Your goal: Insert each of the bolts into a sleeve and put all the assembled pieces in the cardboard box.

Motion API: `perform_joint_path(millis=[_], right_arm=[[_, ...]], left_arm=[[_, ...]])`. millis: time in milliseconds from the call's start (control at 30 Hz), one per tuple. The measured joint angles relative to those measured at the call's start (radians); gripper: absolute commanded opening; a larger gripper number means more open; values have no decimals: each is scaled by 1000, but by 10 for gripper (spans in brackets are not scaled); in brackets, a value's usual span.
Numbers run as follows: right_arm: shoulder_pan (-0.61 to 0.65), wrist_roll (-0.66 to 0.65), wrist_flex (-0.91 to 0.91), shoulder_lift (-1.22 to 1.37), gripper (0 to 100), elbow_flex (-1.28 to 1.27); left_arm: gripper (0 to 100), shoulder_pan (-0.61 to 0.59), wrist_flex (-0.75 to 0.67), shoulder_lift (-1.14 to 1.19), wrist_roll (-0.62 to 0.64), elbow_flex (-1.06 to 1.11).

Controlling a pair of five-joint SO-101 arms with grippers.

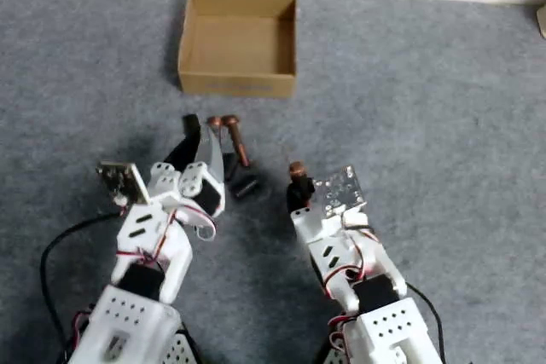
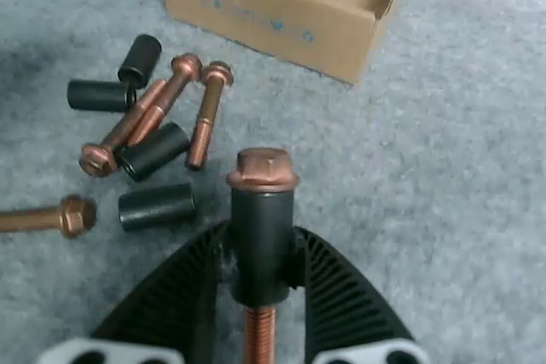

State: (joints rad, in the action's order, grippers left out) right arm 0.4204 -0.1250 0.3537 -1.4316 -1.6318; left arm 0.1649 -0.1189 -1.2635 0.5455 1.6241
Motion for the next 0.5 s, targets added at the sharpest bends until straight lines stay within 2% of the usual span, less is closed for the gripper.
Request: perform_joint_path(millis=[133,233,500], right_arm=[[-2,0,38,55,4,166],[-2,0,89,195,4,368],[-46,0,186,830,4,1049]], left_arm=[[7,-58,-12,216,83,-95],[7,-100,-15,351,130,-153],[7,-126,-21,503,152,-222]])
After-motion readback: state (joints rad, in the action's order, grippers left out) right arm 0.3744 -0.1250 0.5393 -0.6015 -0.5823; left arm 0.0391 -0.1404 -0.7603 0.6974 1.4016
